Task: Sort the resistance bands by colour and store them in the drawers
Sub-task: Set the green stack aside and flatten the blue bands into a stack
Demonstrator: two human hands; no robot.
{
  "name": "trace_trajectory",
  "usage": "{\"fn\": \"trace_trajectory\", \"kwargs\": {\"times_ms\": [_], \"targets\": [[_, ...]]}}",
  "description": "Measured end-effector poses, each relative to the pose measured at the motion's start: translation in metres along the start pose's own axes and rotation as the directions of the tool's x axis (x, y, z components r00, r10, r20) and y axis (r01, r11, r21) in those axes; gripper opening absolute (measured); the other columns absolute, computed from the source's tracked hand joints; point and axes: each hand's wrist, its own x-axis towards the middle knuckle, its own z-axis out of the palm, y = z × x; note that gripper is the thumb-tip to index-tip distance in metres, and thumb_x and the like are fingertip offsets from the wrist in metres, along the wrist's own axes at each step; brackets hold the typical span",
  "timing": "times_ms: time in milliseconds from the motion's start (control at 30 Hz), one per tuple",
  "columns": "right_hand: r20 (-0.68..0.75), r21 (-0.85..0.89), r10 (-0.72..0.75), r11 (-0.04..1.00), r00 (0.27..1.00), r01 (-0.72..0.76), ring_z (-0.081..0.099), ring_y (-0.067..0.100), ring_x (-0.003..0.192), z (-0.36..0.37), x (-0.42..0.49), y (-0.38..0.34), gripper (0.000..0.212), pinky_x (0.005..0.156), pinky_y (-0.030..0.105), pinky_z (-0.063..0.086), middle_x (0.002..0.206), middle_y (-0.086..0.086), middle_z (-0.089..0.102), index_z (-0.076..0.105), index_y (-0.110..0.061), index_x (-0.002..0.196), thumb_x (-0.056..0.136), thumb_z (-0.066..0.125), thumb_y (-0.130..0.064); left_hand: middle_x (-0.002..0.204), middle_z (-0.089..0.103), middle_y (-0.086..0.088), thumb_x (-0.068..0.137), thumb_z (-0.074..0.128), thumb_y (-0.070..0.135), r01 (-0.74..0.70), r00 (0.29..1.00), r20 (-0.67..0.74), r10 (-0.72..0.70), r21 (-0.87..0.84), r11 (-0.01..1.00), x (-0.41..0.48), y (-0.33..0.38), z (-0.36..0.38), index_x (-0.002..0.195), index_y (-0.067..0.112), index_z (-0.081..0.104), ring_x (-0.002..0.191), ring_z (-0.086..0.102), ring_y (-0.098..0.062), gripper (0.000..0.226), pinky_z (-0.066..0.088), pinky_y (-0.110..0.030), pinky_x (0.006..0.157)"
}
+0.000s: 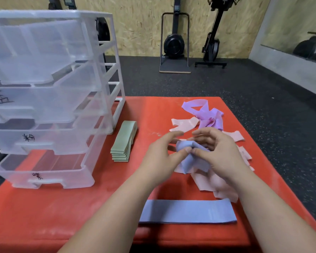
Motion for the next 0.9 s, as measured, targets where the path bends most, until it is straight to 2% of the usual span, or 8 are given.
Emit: {"fn": "trace_trajectory", "kwargs": {"times_ms": [100, 267, 467, 533, 633, 700, 800, 900], "targets": [[0.085, -0.086, -0.048, 0.995, 0.995, 0.055, 0.075, 0.010, 0.099, 0.002, 0.003, -0.002, 0.040, 0.087, 0.028, 0.059, 0.103, -0.007, 0.079, 0.073, -0.024, 0.113, 0.082, 0.082, 0.001, 0.096, 0.075, 0.018, 0.094, 0.075, 0.022, -0.026, 0.996, -0.080, 0.030, 0.053, 0.998, 0.008, -0.007, 0.003, 0.111, 0.030, 0.077, 0.087, 0.068, 0.001, 0.019, 0.051, -0.021, 0.075], [-0.020, -0.253, -0.072, 0.965, 0.997, 0.065, 0.072, 0.003, 0.088, -0.016, 0.012, 0.008, 0.032, 0.077, 0.019, 0.054, 0.094, -0.019, 0.077, 0.078, -0.032, 0.100, 0.087, 0.077, -0.003, 0.077, 0.070, 0.012, 0.099, 0.069, 0.023, 0.014, 0.985, -0.170, 0.001, 0.086, 0.996, 0.017, -0.018, -0.004, 0.096, 0.026, 0.078, 0.072, 0.060, -0.007, 0.010, 0.049, -0.033, 0.070], [-0.201, -0.177, -0.044, 0.984, 0.979, 0.007, 0.073, 0.009, 0.092, -0.036, 0.014, 0.010, 0.038, 0.082, 0.033, 0.059, 0.099, -0.016, 0.077, 0.076, -0.033, 0.106, 0.087, 0.076, 0.000, 0.091, 0.076, 0.009, 0.091, 0.069, 0.009, 0.084, 0.966, -0.234, -0.105, -0.100, 0.991, 0.021, -0.023, -0.014, 0.111, 0.031, 0.075, 0.079, 0.069, -0.008, 0.030, 0.053, -0.023, 0.068], [-0.251, -0.105, -0.014, 0.994, 0.968, -0.013, 0.073, 0.012, 0.093, -0.039, 0.013, 0.009, 0.040, 0.081, 0.034, 0.063, 0.099, -0.013, 0.075, 0.076, -0.033, 0.109, 0.088, 0.075, 0.001, 0.090, 0.072, 0.003, 0.091, 0.069, 0.008, 0.073, 0.959, -0.264, -0.105, -0.129, 0.989, 0.021, -0.022, -0.017, 0.120, 0.035, 0.071, 0.076, 0.067, -0.015, 0.039, 0.056, -0.031, 0.069], [-0.299, -0.023, 0.048, 0.998, 0.953, -0.058, 0.071, 0.008, 0.084, -0.046, 0.011, 0.010, 0.035, 0.070, 0.046, 0.065, 0.093, -0.013, 0.074, 0.075, -0.035, 0.111, 0.091, 0.075, -0.006, 0.083, 0.066, 0.009, 0.093, 0.065, 0.009, 0.047, 0.949, -0.303, -0.085, -0.130, 0.990, 0.022, -0.025, -0.020, 0.128, 0.040, 0.068, 0.071, 0.061, -0.010, 0.046, 0.054, -0.030, 0.070], [-0.309, 0.009, 0.053, 0.999, 0.949, -0.053, 0.073, 0.011, 0.088, -0.051, 0.010, 0.013, 0.028, 0.079, 0.043, 0.062, 0.096, -0.008, 0.078, 0.075, -0.031, 0.112, 0.094, 0.075, -0.009, 0.078, 0.060, 0.015, 0.094, 0.063, 0.010, 0.035, 0.945, -0.320, -0.071, -0.116, 0.993, 0.022, -0.028, -0.024, 0.129, 0.044, 0.066, 0.067, 0.054, -0.005, 0.048, 0.046, -0.027, 0.067], [-0.314, 0.032, 0.065, 0.998, 0.947, -0.058, 0.075, 0.014, 0.093, -0.057, 0.010, 0.016, 0.023, 0.088, 0.040, 0.061, 0.098, -0.002, 0.080, 0.077, -0.026, 0.111, 0.094, 0.076, -0.011, 0.070, 0.055, 0.023, 0.095, 0.065, 0.009, 0.046, 0.930, -0.361, -0.063, -0.057, 0.997, 0.018, -0.029, -0.029, 0.123, 0.035, 0.069, 0.064, 0.051, 0.000, 0.038, 0.036, -0.016, 0.061], [-0.355, 0.026, 0.070, 0.998, 0.932, -0.065, 0.076, 0.018, 0.096, -0.059, 0.010, 0.016, 0.022, 0.089, 0.040, 0.061, 0.100, -0.002, 0.079, 0.078, -0.026, 0.107, 0.091, 0.079, -0.012, 0.083, 0.064, 0.018, 0.097, 0.069, 0.016, 0.065, 0.916, -0.394, -0.071, -0.029, 0.997, 0.013, -0.028, -0.033, 0.110, 0.028, 0.066, 0.073, 0.058, 0.004, 0.019, 0.039, -0.014, 0.065]]}}
